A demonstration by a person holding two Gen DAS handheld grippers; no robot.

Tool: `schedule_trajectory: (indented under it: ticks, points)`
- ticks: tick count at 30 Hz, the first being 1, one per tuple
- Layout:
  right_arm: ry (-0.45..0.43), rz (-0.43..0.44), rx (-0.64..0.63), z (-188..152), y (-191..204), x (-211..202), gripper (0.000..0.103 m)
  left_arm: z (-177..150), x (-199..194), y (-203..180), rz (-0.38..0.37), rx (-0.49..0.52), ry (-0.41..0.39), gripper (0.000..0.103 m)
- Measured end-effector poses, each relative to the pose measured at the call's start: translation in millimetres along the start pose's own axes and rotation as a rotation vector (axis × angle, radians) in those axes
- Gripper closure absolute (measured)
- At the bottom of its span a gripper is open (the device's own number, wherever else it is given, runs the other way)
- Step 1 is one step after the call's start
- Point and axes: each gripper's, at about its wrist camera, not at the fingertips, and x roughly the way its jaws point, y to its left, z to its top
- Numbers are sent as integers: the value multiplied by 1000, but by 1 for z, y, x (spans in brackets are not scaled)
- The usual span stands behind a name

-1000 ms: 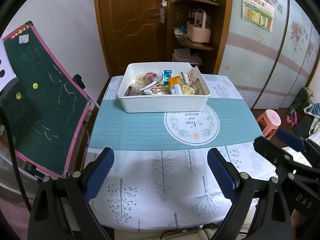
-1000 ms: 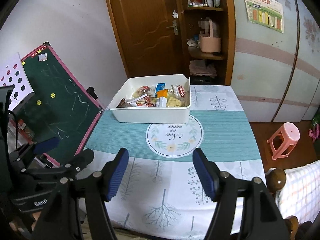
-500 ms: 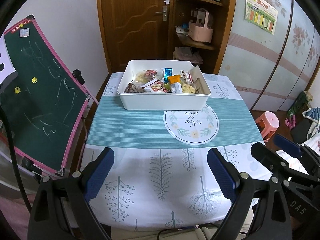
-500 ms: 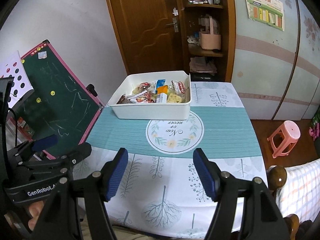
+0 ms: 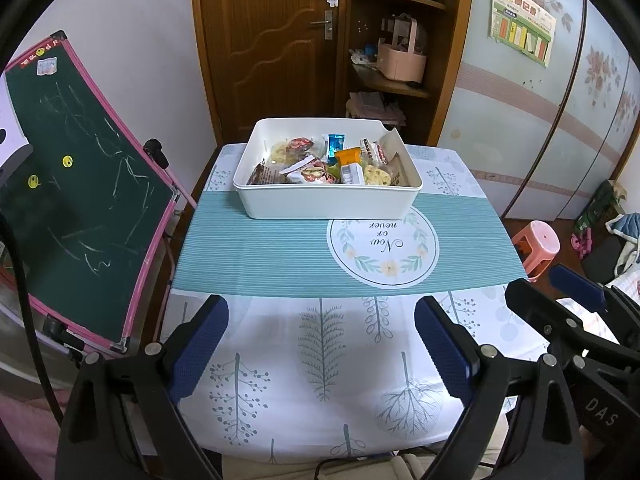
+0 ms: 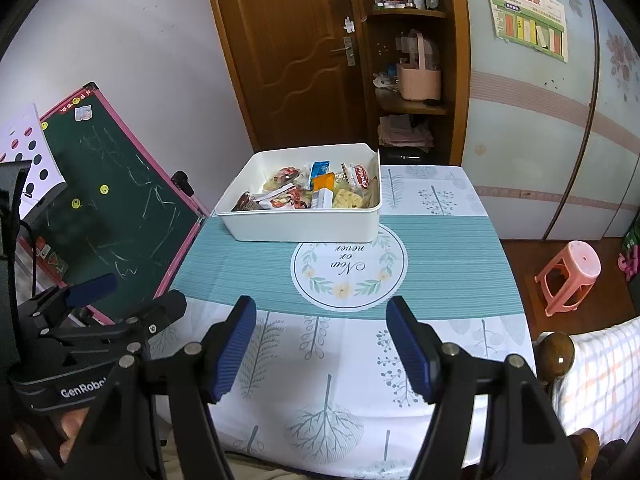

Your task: Organize snacks

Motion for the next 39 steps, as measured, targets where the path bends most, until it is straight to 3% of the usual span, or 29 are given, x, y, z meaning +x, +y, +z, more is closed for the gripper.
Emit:
schedule_trajectory:
  ticks: [39]
  points:
    - [6,3,8,2,1,3,35,-1,3,4,5,9,-7,9]
